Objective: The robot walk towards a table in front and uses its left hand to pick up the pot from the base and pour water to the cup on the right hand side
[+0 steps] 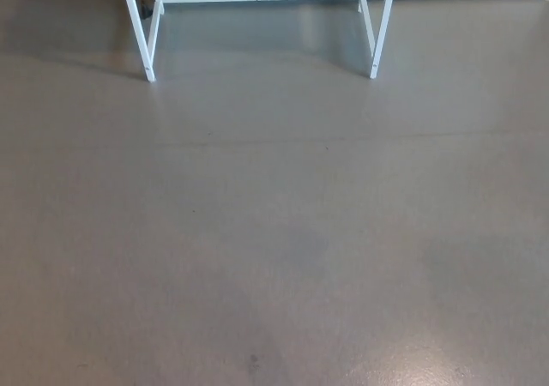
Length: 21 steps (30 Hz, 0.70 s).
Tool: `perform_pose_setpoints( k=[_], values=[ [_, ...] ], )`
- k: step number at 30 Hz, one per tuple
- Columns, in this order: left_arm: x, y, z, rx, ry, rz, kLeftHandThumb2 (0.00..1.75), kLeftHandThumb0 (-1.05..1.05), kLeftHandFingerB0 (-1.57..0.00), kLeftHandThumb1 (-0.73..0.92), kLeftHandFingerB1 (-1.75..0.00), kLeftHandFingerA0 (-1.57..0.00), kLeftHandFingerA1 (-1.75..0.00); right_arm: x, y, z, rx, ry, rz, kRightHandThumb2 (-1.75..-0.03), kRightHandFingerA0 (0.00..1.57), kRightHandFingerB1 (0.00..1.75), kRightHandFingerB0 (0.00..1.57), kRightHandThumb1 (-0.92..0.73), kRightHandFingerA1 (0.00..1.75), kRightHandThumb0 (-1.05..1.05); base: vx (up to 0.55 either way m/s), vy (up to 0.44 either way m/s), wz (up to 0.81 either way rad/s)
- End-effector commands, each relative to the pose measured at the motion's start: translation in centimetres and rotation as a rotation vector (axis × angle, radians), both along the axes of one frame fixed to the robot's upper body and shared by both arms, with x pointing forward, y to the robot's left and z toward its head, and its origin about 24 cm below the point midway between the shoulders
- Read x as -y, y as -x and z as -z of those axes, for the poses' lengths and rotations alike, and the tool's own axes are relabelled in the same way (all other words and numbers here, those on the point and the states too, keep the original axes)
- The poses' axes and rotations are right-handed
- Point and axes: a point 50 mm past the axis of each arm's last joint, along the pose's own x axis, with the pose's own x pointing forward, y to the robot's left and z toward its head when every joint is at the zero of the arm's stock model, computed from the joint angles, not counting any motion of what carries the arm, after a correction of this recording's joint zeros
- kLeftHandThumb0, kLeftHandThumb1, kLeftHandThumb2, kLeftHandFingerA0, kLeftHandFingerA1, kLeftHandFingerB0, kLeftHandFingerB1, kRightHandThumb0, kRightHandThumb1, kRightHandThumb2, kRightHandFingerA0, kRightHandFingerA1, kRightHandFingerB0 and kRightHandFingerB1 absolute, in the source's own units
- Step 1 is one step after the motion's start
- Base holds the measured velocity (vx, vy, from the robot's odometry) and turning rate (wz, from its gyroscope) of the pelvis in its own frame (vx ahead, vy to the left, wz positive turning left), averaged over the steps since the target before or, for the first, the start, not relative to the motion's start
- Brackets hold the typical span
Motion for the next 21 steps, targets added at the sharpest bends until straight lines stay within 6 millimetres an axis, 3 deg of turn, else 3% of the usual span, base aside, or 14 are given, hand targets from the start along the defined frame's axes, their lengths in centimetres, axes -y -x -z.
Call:
perform_pose_setpoints(
  k=[1, 2, 3, 6, 7, 21],
  values=[
    [-0.70, 0.21, -0.61, 0.052, 0.022, 0.014, 0.54, 0.13, -0.33, 0.50, -0.36, -0.38, -0.39, 0.24, 0.74, -0.03, 0.054, -0.054, 0.033, -0.86, 0.19, 0.49, 0.13, -0.39, 0.53, -0.10, 0.00, 0.000, 0.00],
    [-0.69, 0.28, -0.58, 0.049, 0.022, 0.017, 0.80, 0.10, -0.22, 0.33, -0.51, -0.29, -0.55, 0.30, 0.92, 0.00, 0.043, -0.043, 0.028, -0.86, 0.23, 0.49, 0.14, -0.39, 0.54, -0.11, 0.00, 0.000, 0.00],
    [-0.70, 0.34, -0.55, 0.046, 0.022, 0.017, 0.56, 0.13, -0.32, 0.50, -0.37, -0.39, -0.40, 0.29, 1.04, 0.04, 0.043, -0.049, 0.037, -0.86, 0.24, 0.49, 0.14, -0.39, 0.54, -0.08, 0.00, 0.000, 0.00],
    [-0.77, 0.49, -0.54, 0.037, 0.021, 0.028, 0.54, 0.09, -0.32, 0.50, -0.36, -0.39, -0.40, 0.21, 1.32, 0.14, 0.041, -0.056, 0.047, -0.86, 0.23, 0.49, 0.14, -0.40, 0.54, -0.08, 0.00, 0.000, 0.00],
    [-0.77, 0.41, -0.56, 0.041, 0.031, 0.026, 0.81, 0.06, -0.20, 0.34, -0.50, -0.25, -0.54, 0.17, 1.28, 0.16, 0.042, -0.057, 0.049, -0.85, 0.25, 0.49, 0.15, -0.38, 0.55, -0.08, 0.00, 0.000, 0.00],
    [-0.85, 0.04, -0.67, 0.047, 0.034, 0.037, 0.81, 0.05, -0.19, 0.34, -0.51, -0.25, -0.54, 0.07, 1.57, 0.39, 0.033, -0.054, 0.032, -0.86, 0.30, 0.49, 0.13, -0.40, 0.57, -0.08, 0.00, 0.000, 0.00]
  ],
)
